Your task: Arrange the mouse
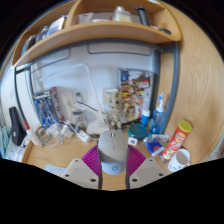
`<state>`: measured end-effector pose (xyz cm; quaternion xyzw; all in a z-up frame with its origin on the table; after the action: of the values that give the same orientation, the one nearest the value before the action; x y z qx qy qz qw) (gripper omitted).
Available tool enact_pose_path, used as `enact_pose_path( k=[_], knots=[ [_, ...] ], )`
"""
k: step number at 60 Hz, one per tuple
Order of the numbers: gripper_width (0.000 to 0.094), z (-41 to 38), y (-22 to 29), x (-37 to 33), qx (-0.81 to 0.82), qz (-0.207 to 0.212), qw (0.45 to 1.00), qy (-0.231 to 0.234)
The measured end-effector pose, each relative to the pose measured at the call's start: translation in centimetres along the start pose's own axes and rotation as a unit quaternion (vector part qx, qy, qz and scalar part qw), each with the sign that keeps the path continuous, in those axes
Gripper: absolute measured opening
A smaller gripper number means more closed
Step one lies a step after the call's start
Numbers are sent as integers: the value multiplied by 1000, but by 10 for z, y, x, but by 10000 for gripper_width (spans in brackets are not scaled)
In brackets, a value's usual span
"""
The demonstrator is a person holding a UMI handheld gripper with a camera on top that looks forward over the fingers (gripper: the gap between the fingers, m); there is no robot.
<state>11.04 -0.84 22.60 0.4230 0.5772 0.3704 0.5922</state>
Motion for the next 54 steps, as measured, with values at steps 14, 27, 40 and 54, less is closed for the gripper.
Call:
enact_pose_path(
  k=[14, 27, 40, 54],
  knots=[
    [307, -146, -9, -20, -2, 5, 997, 77],
    [305, -215, -108, -13, -16, -68, 992, 104],
    [304, -221, -198, 2, -34, -145, 985, 93],
    [402, -218, -222, -1, -46, -171, 982, 67]
  ],
)
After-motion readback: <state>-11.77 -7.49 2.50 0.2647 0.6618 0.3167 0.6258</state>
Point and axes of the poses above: the point between the fingertips, and its own axes, seen from behind it with the camera up: z to the right, y up, x forward, the way the camera looks, the point moved 5 cm from there along -x, backward, against the way the camera looks, and after that the axes turned 8 degrees about z, right-handed, at the moved point
